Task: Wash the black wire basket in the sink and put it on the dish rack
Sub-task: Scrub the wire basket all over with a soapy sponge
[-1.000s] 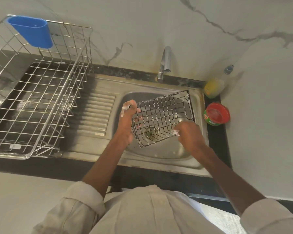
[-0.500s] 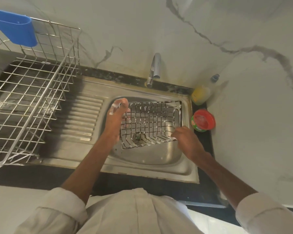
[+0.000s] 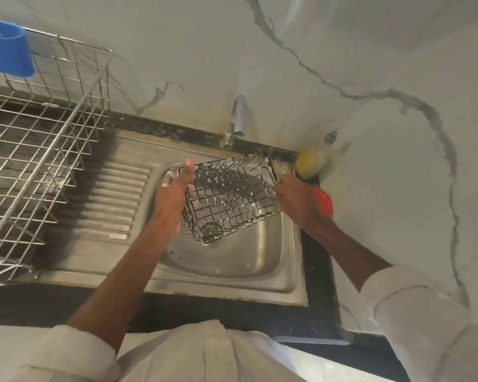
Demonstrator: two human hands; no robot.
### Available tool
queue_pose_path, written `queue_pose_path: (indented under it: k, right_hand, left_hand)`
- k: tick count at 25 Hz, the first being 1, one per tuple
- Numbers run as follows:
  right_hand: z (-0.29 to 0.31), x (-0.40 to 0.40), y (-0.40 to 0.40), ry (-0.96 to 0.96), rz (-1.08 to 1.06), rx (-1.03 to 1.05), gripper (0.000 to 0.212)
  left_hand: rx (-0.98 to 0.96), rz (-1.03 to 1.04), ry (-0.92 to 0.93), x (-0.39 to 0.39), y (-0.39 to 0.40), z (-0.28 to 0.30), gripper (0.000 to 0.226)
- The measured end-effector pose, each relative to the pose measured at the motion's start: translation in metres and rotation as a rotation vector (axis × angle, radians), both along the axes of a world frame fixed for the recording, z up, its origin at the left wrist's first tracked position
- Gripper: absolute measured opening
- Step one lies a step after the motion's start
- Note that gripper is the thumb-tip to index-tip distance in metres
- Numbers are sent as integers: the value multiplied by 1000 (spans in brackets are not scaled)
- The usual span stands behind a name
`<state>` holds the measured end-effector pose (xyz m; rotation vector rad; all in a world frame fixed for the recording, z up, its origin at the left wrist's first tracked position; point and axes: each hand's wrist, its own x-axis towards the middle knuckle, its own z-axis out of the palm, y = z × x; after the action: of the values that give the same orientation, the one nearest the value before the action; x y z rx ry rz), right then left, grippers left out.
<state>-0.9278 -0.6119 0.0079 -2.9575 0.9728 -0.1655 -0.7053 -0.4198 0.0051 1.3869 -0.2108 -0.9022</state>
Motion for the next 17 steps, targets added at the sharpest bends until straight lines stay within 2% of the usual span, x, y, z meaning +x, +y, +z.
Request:
queue_pose_path:
  k: [2, 4, 7, 11, 14, 15, 17]
  right_hand:
    - [5, 12, -2, -36, 13, 19, 18]
    - [5, 19, -7, -107, 38, -9, 17]
    - [-4, 16, -9, -124, 27, -12, 19]
    - [-30, -5, 18, 122, 68, 26, 28]
    - [-41, -17, 44, 322, -63, 159, 25]
    - [-45, -19, 49, 328, -112, 173, 23]
    - [-39, -7, 56, 139, -227, 158, 22]
  left_hand:
    - [8, -16, -32, 1, 2, 1, 111]
    - [7, -76, -89, 0, 3, 1, 95]
    - [-2, -101, -105, 0, 3, -3, 92]
    - [-47, -79, -86, -2, 1, -5, 80]
    - [-25, -106, -76, -7, -1, -5, 70]
    - [-23, -111, -77, -7, -1, -6, 61]
    - [-10, -131, -89, -8, 0, -7, 54]
